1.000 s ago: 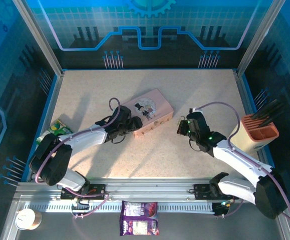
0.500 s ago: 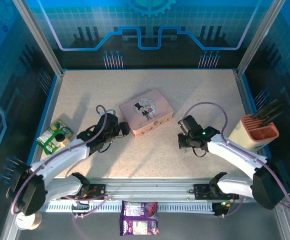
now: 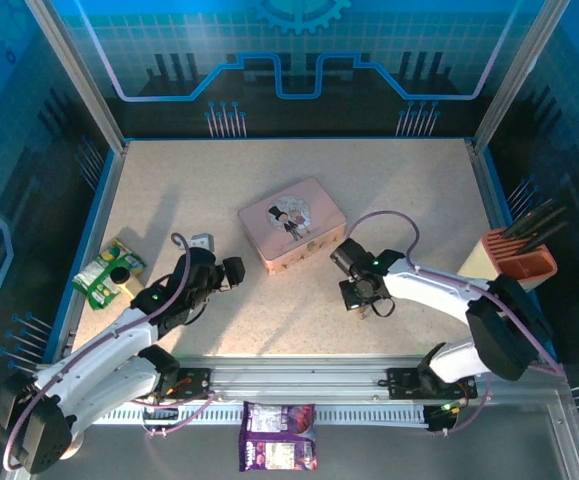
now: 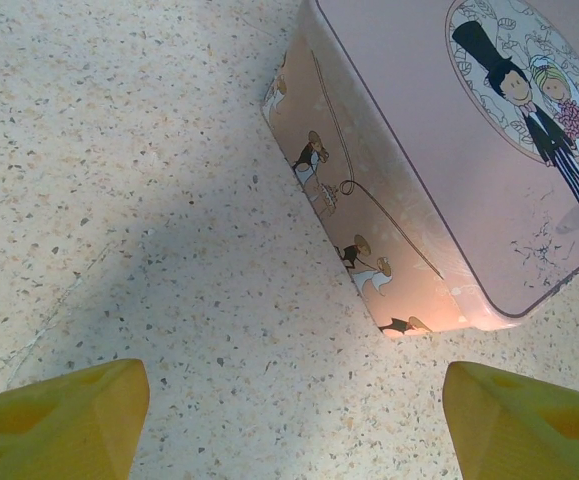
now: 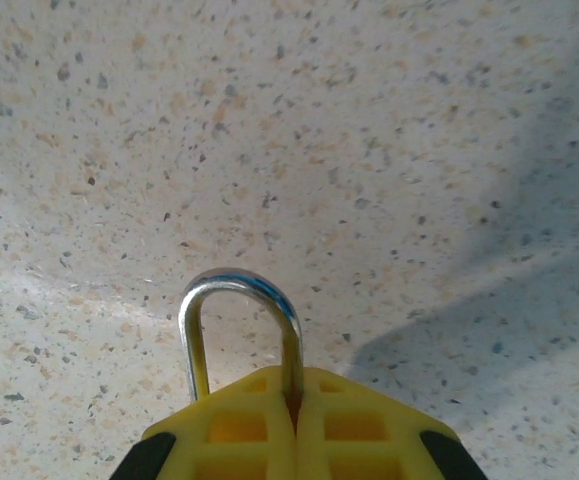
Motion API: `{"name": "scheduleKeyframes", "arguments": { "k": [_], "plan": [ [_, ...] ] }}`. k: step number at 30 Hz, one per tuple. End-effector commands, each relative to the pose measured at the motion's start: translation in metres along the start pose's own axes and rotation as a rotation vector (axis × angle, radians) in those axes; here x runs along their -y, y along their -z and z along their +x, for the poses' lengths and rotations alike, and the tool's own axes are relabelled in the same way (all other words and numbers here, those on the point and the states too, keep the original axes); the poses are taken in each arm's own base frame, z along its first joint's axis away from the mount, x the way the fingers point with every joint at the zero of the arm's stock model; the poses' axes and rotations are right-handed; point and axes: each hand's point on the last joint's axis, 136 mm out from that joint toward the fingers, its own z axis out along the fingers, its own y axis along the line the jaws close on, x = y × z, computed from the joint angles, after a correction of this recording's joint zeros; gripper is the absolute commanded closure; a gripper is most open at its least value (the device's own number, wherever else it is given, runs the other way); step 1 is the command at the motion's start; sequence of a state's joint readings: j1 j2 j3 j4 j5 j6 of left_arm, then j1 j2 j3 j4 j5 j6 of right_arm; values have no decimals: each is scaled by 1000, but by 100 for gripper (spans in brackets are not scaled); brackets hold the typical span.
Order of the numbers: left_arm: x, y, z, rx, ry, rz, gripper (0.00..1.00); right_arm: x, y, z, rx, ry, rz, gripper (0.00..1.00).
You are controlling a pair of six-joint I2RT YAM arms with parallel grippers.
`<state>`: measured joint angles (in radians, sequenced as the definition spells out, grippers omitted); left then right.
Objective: Unlock a padlock with a key
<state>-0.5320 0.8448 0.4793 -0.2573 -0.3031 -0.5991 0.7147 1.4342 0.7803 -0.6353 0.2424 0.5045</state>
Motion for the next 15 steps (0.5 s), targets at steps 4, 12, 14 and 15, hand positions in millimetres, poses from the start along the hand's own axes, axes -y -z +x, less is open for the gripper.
{"name": "scheduleKeyframes", "arguments": {
  "k": [4, 12, 14, 15],
  "plan": [
    [-8, 0, -2, 17, -16, -30, 22, -19, -7, -1, -36, 26, -29, 100],
    [-9, 1, -4, 21, -19, -41, 21, -17, -3, -2, -34, 39, -19, 86],
    [-10, 0, -5, 22, -18, -43, 22, -20, 0, -3, -26, 44, -40, 81],
    [-10, 0, -5, 24, -19, -44, 21, -24, 1, -3, -27, 50, -64, 78]
  ]
}}
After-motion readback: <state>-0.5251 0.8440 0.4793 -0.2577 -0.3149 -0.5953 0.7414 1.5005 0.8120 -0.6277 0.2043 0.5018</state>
